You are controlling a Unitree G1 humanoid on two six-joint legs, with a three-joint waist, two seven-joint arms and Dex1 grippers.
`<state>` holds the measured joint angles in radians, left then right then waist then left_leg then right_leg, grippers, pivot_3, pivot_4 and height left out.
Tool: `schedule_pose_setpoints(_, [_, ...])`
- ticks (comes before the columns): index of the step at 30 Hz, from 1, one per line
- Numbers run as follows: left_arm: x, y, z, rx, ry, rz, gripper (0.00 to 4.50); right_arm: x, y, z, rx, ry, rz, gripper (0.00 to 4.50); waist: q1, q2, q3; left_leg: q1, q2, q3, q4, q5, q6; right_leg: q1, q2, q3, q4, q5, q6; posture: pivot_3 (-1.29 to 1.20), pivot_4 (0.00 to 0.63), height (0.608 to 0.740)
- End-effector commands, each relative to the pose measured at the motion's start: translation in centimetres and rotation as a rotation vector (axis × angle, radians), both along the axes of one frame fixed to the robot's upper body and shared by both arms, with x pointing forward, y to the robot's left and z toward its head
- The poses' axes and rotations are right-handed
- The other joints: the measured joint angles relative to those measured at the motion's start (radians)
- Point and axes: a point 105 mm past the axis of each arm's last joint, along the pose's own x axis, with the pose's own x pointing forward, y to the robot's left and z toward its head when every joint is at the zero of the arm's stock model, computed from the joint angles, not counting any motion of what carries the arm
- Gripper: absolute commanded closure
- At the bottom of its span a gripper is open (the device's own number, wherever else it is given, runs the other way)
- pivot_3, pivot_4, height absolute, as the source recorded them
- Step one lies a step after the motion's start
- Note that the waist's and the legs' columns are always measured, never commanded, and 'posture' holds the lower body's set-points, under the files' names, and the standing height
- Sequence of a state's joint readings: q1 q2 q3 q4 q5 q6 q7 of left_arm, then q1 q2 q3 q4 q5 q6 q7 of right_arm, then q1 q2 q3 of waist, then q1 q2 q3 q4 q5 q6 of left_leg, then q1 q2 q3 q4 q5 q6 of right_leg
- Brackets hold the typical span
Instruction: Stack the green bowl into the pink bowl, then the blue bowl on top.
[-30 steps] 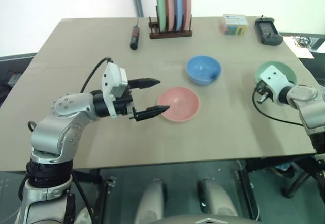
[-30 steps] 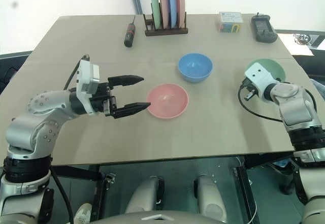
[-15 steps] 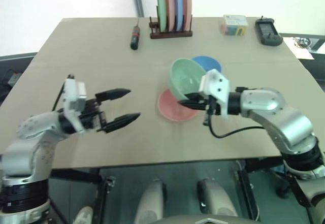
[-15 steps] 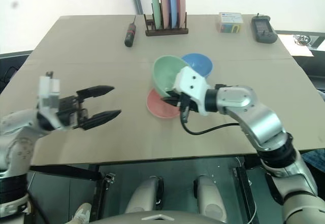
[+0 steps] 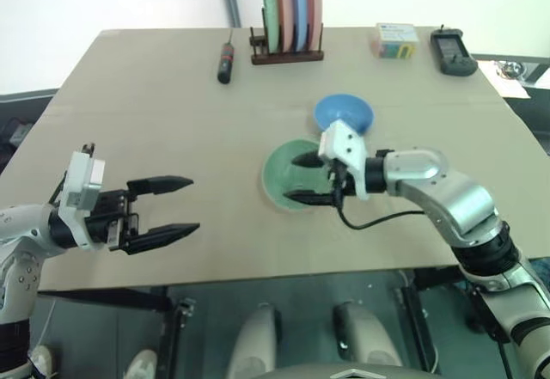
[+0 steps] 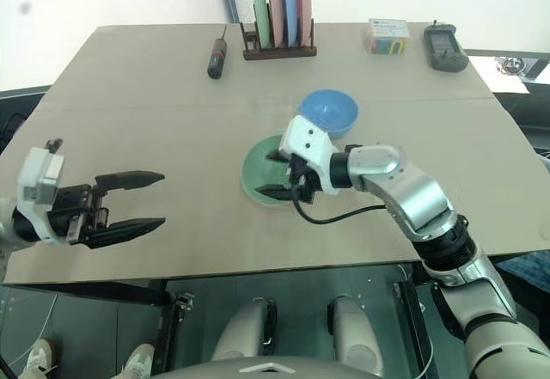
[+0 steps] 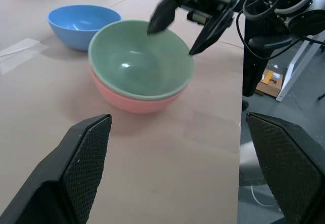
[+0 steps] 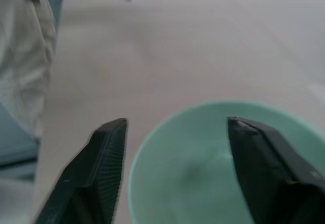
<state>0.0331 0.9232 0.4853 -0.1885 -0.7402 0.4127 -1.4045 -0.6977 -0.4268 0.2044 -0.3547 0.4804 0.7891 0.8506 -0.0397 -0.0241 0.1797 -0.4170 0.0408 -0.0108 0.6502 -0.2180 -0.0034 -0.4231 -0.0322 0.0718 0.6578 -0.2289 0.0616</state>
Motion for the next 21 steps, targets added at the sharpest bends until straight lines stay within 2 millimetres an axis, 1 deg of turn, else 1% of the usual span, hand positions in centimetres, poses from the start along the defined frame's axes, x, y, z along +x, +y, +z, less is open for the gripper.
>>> schedule_pose_setpoints(1, [-0.3, -0.3, 1.3, -0.008, -0.067, 0.007, 0.00, 1.3, -3.8, 5.0, 0.088, -0.140, -0.096, 0.37, 0.000, 0.000, 0.000, 0.000, 0.000, 0.000, 0.000, 0.000, 0.000, 0.000, 0.000, 0.000, 0.000, 0.000, 0.000, 0.00, 0.150, 0.740])
schedule_pose_setpoints(3, [-0.3, -0.5, 1.4, -0.017, -0.074, 0.014, 0.00, 3.6, -6.1, 5.0, -0.015, -0.265, -0.217, 0.37, 0.002, 0.000, 0.000, 0.000, 0.000, 0.000, 0.001, 0.000, 0.000, 0.000, -0.001, 0.000, 0.000, 0.000, 0.000, 0.00, 0.150, 0.740])
schedule_pose_setpoints(4, [-0.2, -0.7, 1.5, -0.019, -0.080, 0.015, 0.00, 5.1, -7.4, 4.4, -0.108, -0.339, -0.282, 0.37, 0.000, 0.000, 0.000, 0.000, 0.000, 0.001, 0.000, 0.000, 0.000, 0.000, -0.001, 0.000, -0.001, 0.000, 0.000, 0.00, 0.150, 0.740])
schedule_pose_setpoints(6, [-0.1, -1.0, 1.6, -0.028, -0.091, 0.017, 0.00, 8.1, -9.6, 2.7, -0.308, -0.465, -0.371, 0.37, -0.003, 0.000, 0.000, 0.001, 0.000, 0.002, 0.000, 0.000, 0.000, 0.000, -0.001, 0.000, -0.001, 0.000, 0.000, 0.00, 0.150, 0.740])
schedule_pose_setpoints(7, [-0.1, -1.1, 1.6, -0.035, -0.093, 0.018, 0.00, 9.2, -10.3, 1.8, -0.383, -0.507, -0.390, 0.37, -0.004, 0.000, 0.000, 0.002, 0.000, 0.002, 0.000, 0.000, 0.000, 0.000, -0.001, 0.000, -0.001, 0.000, 0.000, 0.00, 0.150, 0.740])
schedule_pose_setpoints(9, [-0.1, -1.3, 1.7, -0.045, -0.092, 0.015, 0.00, 11.3, -11.1, -0.1, -0.500, -0.570, -0.386, 0.37, -0.010, 0.000, 0.000, 0.001, 0.000, 0.003, 0.000, 0.000, 0.000, 0.000, -0.001, 0.001, -0.001, 0.000, 0.000, 0.00, 0.150, 0.740])
schedule_pose_setpoints(10, [-0.1, -1.3, 1.7, -0.047, -0.091, 0.015, 0.00, 12.2, -11.1, -1.0, -0.533, -0.586, -0.383, 0.37, -0.016, 0.000, 0.000, 0.002, 0.000, 0.004, 0.000, 0.000, 0.000, -0.001, 0.000, 0.002, -0.001, 0.000, 0.000, 0.00, 0.150, 0.740])
schedule_pose_setpoints(12, [-0.2, -1.4, 1.6, -0.050, -0.088, 0.018, 0.00, 13.6, -10.6, -2.0, -0.561, -0.610, -0.377, 0.37, -0.029, 0.000, 0.000, 0.001, 0.000, 0.005, -0.001, 0.000, 0.000, -0.002, 0.001, 0.003, 0.000, 0.000, 0.000, 0.00, 0.150, 0.740])
schedule_pose_setpoints(14, [-0.3, -1.5, 1.5, -0.042, -0.090, 0.022, 0.00, 14.4, -9.0, -2.9, -0.559, -0.602, -0.343, 0.37, -0.039, 0.000, 0.001, 0.000, 0.000, 0.005, -0.002, 0.000, 0.000, -0.003, 0.001, 0.005, 0.001, 0.000, 0.000, 0.00, 0.150, 0.740])
schedule_pose_setpoints(16, [-0.2, -1.4, 1.5, -0.030, -0.094, 0.032, 0.00, 14.9, -7.8, -3.3, -0.569, -0.616, -0.315, 0.37, -0.044, 0.000, 0.001, 0.000, 0.000, 0.005, -0.003, 0.000, 0.000, -0.004, 0.001, 0.005, 0.001, 0.002, 0.003, 0.00, 0.150, 0.740])
schedule_pose_setpoints(20, [-0.4, -1.3, 1.7, -0.029, -0.099, 0.051, 0.00, 15.2, -6.4, -3.9, -0.597, -0.631, -0.276, 0.37, -0.045, 0.000, 0.001, -0.002, -0.001, 0.004, -0.003, 0.000, 0.000, -0.005, 0.001, 0.005, 0.001, 0.003, 0.003, 0.00, 0.150, 0.740])
schedule_pose_setpoints(21, [-0.6, -1.2, 1.6, -0.027, -0.099, 0.056, 0.00, 15.3, -6.1, -4.1, -0.603, -0.623, -0.272, 0.59, -0.045, 0.000, 0.001, -0.002, -0.001, 0.004, -0.003, 0.000, 0.000, -0.005, 0.000, 0.005, 0.001, 0.002, 0.003, 0.00, 0.150, 0.740])
